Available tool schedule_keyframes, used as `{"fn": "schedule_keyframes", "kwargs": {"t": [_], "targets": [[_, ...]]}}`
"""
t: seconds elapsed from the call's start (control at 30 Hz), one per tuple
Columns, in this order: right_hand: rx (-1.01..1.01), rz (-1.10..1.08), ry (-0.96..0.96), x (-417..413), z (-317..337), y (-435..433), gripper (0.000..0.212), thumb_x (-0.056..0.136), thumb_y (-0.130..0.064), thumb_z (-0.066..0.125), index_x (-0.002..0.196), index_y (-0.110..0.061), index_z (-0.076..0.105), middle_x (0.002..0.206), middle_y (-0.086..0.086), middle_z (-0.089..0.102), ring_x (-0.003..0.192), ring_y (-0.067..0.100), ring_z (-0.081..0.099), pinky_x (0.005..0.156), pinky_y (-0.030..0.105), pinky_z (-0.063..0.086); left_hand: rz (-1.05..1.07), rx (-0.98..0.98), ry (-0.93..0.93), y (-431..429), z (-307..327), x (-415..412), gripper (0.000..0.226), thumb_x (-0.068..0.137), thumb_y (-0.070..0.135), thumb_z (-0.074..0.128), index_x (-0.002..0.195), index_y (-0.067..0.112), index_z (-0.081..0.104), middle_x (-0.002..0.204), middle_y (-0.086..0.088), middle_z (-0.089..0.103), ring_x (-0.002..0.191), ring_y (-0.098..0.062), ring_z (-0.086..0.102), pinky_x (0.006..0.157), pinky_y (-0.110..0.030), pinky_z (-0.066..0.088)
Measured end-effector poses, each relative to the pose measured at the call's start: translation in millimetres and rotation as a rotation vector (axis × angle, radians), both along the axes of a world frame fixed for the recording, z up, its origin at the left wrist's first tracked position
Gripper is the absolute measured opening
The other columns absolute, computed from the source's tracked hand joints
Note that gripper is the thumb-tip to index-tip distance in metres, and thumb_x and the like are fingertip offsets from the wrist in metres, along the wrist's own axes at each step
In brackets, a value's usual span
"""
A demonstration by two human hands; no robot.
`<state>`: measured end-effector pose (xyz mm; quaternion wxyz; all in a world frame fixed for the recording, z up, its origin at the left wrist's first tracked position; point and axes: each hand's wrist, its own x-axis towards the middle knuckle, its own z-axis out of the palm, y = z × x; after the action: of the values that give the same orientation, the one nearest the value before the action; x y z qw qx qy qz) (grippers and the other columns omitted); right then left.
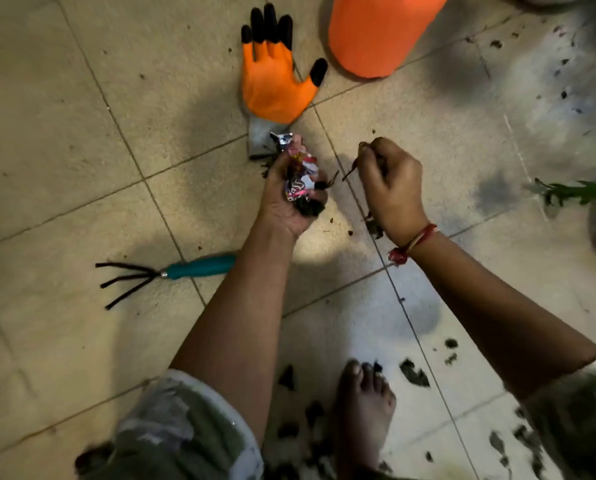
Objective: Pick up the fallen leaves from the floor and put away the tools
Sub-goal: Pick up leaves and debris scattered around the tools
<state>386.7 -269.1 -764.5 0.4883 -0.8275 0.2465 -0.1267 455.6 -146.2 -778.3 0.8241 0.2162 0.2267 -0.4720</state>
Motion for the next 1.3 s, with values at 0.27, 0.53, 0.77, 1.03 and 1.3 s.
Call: {"fn": "schedule_keyframes", "kwargs": {"t": [0.27,0.53,0.77,1.03,1.3], "targets": [[0.214,-0.233,0.110,3,132,71,0.024,0.099,-0.032,0.039,0.075,-0.027,0.042,0.057,-0.018,0.041,0.055,-0.004,0.037,0.064,0.031,0.028,-0.144,0.330,0.094,10,148,-47,0.029,0.088,0.041,0.058,0.085,0.014,0.069,0.091,-0.006,0.062,0.073,-0.016,0.066,0.069,-0.024,0.049],[0.022,-0.026,-0.032,-16,307,114,0.023,0.087,-0.013,0.046,0.065,-0.011,0.041,0.065,0.004,0.039,0.061,0.016,0.040,0.058,0.022,0.029,-0.088,0.091,0.125,58,302,-82,0.034,0.060,0.045,0.079,0.078,0.016,0.078,0.079,0.002,0.071,0.077,-0.008,0.069,0.071,-0.020,0.053],[-0.078,0.159,0.045,-32,355,116,0.013,0.084,-0.020,0.038,0.070,-0.020,0.039,0.070,-0.002,0.040,0.068,0.020,0.039,0.066,0.033,0.030,-0.084,0.211,0.060,60,368,-78,0.047,0.085,0.050,0.048,0.077,0.013,0.077,0.080,0.000,0.072,0.077,-0.010,0.069,0.077,-0.025,0.051],[-0.171,0.382,0.175,-42,383,104,0.042,0.083,-0.025,0.029,0.107,-0.016,0.061,0.104,-0.002,0.065,0.103,0.019,0.055,0.100,0.051,0.033,0.135,0.196,0.247,52,402,-105,0.044,0.083,0.042,0.053,0.116,0.014,0.059,0.103,-0.003,0.069,0.106,-0.017,0.059,0.099,-0.031,0.041],[-0.304,0.530,0.219,-61,402,124,0.046,0.086,-0.030,0.026,0.111,-0.021,0.064,0.123,-0.002,0.060,0.122,0.021,0.049,0.113,0.053,0.018,0.314,0.140,0.207,71,412,-138,0.062,0.083,0.039,0.057,0.138,0.014,0.047,0.128,-0.008,0.059,0.125,-0.024,0.050,0.106,-0.039,0.040]]}}
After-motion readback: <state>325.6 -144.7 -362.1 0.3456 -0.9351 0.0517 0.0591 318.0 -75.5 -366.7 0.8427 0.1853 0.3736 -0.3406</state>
